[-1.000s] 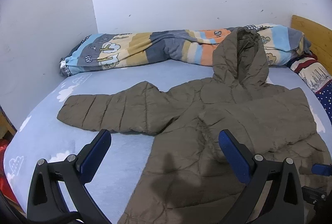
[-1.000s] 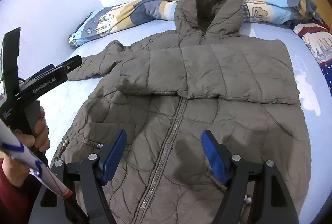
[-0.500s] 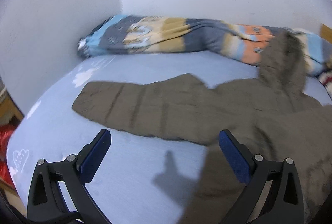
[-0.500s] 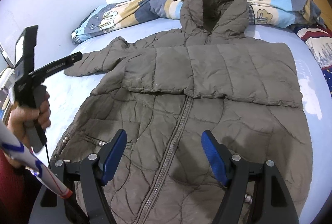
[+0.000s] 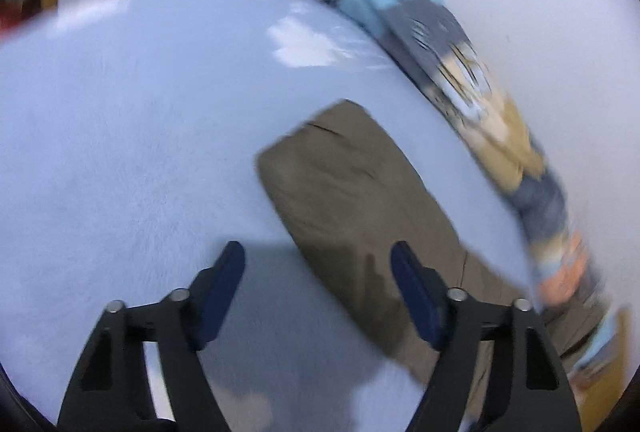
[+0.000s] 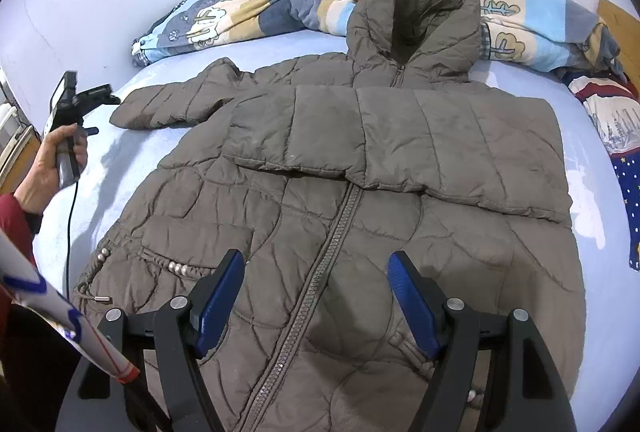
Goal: Fold large clothes
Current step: 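Grasp the other sleeve cuff with the left gripper and lift it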
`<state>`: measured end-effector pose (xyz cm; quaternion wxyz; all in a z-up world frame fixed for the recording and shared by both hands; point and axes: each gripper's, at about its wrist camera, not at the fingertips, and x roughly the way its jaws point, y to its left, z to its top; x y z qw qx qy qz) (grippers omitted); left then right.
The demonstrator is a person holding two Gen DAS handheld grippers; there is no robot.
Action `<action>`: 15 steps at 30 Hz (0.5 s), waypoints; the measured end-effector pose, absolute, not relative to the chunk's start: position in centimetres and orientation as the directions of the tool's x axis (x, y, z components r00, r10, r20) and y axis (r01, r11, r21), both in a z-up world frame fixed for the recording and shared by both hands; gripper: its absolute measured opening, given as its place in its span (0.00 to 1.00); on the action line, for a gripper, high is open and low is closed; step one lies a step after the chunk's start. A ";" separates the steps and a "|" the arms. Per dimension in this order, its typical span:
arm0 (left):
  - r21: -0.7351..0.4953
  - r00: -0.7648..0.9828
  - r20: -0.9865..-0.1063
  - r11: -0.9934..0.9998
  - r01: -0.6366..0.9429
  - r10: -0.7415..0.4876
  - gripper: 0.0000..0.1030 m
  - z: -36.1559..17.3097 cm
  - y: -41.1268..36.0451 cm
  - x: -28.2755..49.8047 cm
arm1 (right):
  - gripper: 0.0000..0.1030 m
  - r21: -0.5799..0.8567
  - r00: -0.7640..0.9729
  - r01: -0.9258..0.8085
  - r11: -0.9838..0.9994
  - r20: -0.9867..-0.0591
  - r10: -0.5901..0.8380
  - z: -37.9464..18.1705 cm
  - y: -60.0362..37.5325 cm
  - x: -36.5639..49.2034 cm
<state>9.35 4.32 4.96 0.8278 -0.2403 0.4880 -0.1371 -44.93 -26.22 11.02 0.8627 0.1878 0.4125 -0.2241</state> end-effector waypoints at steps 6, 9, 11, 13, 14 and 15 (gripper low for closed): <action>-0.703 0.477 -0.638 0.710 -0.040 -0.605 0.63 1.6 5.5 12.8 | 0.76 0.155 0.539 0.566 0.810 -0.813 -0.220 9.9 -27.2 -44.7; -0.705 0.506 -0.619 0.709 -0.021 -0.601 0.62 1.1 4.4 13.5 | 0.76 0.157 0.528 0.575 0.803 -0.821 -0.217 9.4 -27.5 -44.7; -0.692 0.519 -0.609 0.722 0.022 -0.599 0.53 1.6 3.0 13.7 | 0.76 0.154 0.521 0.579 0.801 -0.825 -0.218 9.1 -27.7 -44.5; -0.680 0.528 -0.603 0.731 0.051 -0.598 0.15 1.7 2.3 13.9 | 0.76 0.151 0.517 0.592 0.792 -0.825 -0.228 8.9 -28.1 -44.5; -0.659 0.543 -0.611 0.751 0.054 -0.576 0.15 2.1 1.7 13.7 | 0.76 0.155 0.517 0.599 0.786 -0.824 -0.232 8.8 -28.3 -44.5; -0.637 0.553 -0.619 0.768 0.061 -0.558 0.15 2.3 1.7 13.5 | 0.76 0.156 0.516 0.605 0.781 -0.823 -0.236 8.8 -28.5 -44.6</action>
